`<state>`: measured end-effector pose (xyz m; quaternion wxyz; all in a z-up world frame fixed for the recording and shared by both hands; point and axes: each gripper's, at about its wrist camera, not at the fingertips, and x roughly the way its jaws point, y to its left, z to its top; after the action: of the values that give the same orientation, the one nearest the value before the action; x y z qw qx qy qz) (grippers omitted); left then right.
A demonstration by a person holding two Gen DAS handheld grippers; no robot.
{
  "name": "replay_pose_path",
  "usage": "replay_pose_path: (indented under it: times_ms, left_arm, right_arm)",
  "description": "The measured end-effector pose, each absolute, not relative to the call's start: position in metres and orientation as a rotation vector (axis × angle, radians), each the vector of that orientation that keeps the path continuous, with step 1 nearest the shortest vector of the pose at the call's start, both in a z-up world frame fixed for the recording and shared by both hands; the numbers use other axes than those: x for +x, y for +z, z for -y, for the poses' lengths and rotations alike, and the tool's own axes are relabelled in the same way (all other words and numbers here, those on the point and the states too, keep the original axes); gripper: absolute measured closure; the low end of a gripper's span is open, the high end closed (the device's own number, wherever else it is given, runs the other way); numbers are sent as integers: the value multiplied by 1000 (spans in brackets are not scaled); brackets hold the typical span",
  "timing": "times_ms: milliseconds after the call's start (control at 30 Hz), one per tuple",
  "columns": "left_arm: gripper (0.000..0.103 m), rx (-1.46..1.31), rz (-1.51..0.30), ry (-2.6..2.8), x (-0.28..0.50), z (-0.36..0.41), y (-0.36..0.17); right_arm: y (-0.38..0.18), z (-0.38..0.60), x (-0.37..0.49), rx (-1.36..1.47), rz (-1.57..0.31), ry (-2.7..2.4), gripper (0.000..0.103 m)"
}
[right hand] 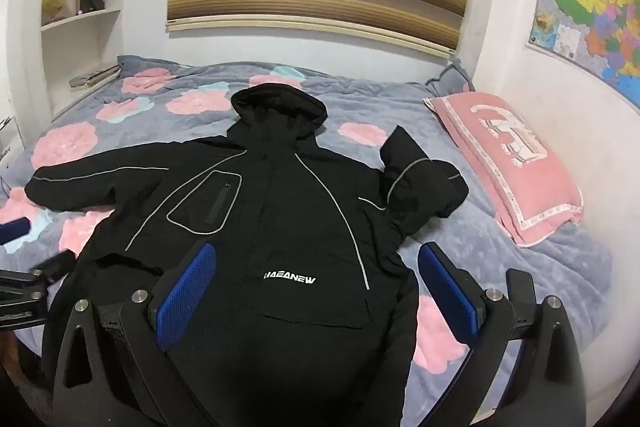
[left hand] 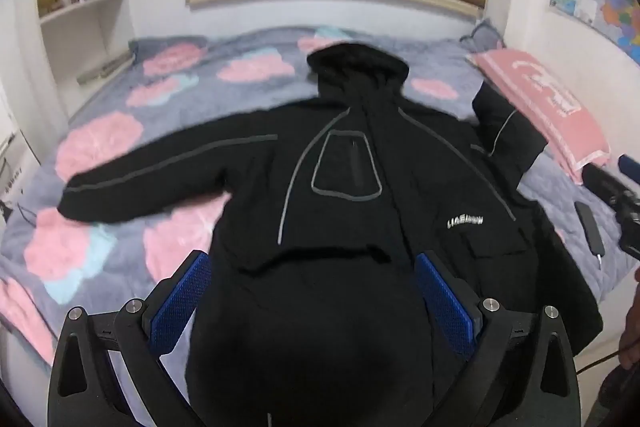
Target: Fold large clothes
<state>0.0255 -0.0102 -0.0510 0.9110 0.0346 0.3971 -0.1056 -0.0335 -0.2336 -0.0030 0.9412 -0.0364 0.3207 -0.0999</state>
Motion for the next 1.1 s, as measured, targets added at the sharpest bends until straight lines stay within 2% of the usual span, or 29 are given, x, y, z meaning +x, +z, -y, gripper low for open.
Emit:
replay_pose_path:
  times_ms: [233, 433, 700, 1100]
  left_arm:
    - [2, 34, -861, -209, 27, 17, -68]
    - [2, 44, -894, -164, 31, 16, -60]
    - [2, -15, -734, -201, 14, 6, -35]
    - [2, 55, -688, -164, 4, 11, -29]
  right_arm:
    - [-7, 236, -32, -62, -661, -193, 1]
    - [-11, 241, -31, -40, -678, -200, 1]
    - [-14, 237, -33, -47, -675, -196, 1]
    - [-21, 229, -32, -60, -689, -180, 1]
